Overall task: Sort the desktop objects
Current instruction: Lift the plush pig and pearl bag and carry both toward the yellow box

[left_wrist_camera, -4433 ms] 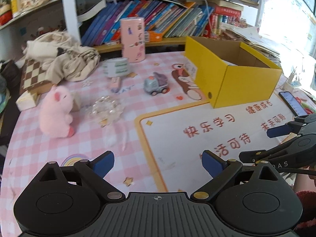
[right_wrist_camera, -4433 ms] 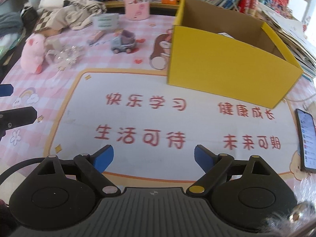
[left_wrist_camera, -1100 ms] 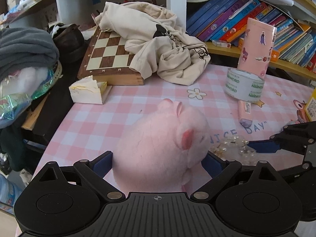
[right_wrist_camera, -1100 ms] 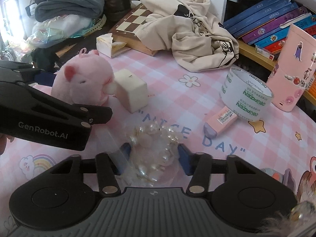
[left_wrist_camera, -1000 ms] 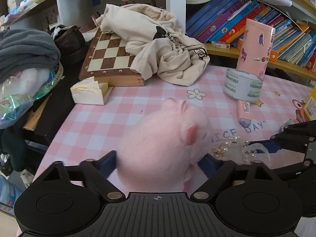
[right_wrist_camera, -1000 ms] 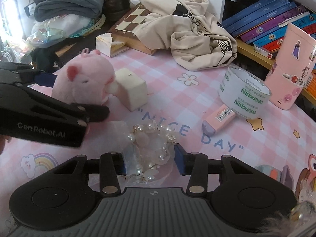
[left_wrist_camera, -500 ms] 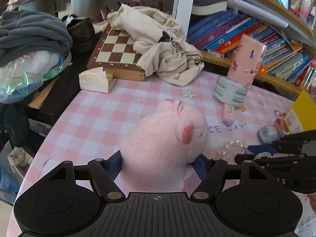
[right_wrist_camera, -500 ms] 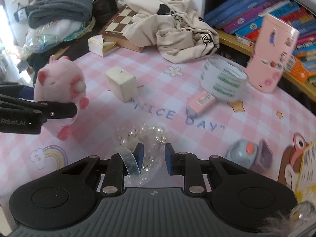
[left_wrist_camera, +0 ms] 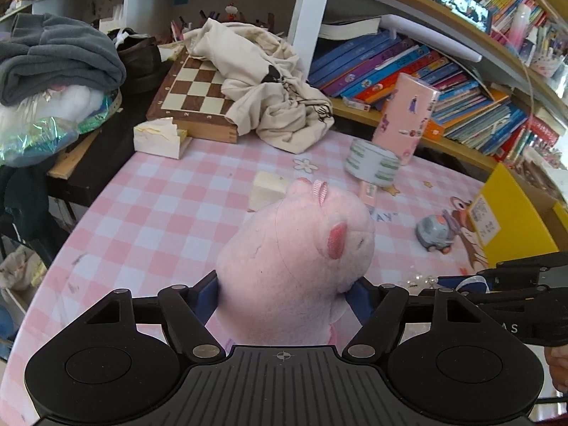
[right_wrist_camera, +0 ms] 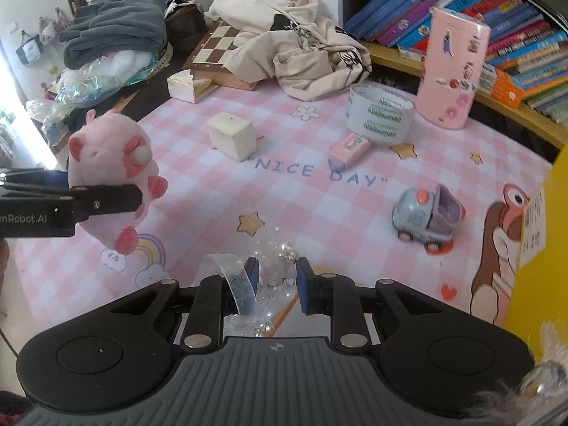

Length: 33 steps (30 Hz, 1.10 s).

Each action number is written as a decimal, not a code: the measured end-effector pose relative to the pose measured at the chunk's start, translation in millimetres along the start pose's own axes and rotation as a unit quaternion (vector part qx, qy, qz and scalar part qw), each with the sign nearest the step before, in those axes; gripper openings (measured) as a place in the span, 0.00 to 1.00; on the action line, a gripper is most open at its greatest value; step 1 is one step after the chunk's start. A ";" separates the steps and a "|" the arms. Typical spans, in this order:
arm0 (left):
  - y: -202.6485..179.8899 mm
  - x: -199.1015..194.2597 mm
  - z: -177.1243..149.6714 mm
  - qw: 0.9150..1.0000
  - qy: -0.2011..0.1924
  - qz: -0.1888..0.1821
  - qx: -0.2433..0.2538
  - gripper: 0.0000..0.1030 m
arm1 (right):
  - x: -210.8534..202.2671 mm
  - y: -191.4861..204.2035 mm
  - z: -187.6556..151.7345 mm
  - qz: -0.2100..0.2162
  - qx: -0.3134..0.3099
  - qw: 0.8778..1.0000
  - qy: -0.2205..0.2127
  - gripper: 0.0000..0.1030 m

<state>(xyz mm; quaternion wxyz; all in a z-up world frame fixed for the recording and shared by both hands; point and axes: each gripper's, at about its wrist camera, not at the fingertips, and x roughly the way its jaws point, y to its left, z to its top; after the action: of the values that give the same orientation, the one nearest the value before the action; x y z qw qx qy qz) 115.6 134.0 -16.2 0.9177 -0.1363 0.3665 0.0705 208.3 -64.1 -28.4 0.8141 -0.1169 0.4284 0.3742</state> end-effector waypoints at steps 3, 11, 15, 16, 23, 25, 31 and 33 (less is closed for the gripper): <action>-1.5 -10.3 -5.2 1.000 -0.001 -0.011 -0.002 0.71 | -10.9 -0.4 -7.3 0.004 0.015 1.000 0.004 0.21; -5.1 -32.9 -18.6 1.000 -0.003 -0.030 0.000 0.71 | -35.9 2.8 -29.6 0.000 0.053 0.999 0.005 0.21; -8.9 -41.2 -23.2 0.999 -0.006 -0.042 0.005 0.71 | -48.8 6.4 -37.6 -0.005 0.068 0.998 -0.007 0.21; -10.5 -43.0 -24.1 0.999 -0.007 -0.045 0.008 0.71 | -51.7 7.1 -39.2 -0.006 0.071 0.997 -0.009 0.21; -19.5 -53.6 -32.0 0.998 -0.010 -0.062 0.026 0.71 | -66.5 12.3 -53.7 -0.016 0.087 0.996 -0.014 0.21; -20.3 -55.5 -34.5 0.997 -0.009 -0.066 0.028 0.71 | -69.4 14.0 -57.3 -0.018 0.089 0.996 -0.015 0.21; -23.0 -60.6 -38.7 0.996 -0.010 -0.079 0.033 0.71 | -79.7 16.2 -67.0 -0.029 0.099 0.995 -0.019 0.21; -24.5 -61.5 -39.7 0.996 -0.010 -0.084 0.035 0.71 | -84.4 14.6 -70.4 -0.035 0.105 0.994 -0.021 0.21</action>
<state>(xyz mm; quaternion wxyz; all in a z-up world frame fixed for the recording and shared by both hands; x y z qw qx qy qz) 50.9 96.9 3.7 0.9283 -0.1336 0.3464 -0.0181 125.2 -132.8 -2.8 0.8433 -0.0379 0.4439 0.3005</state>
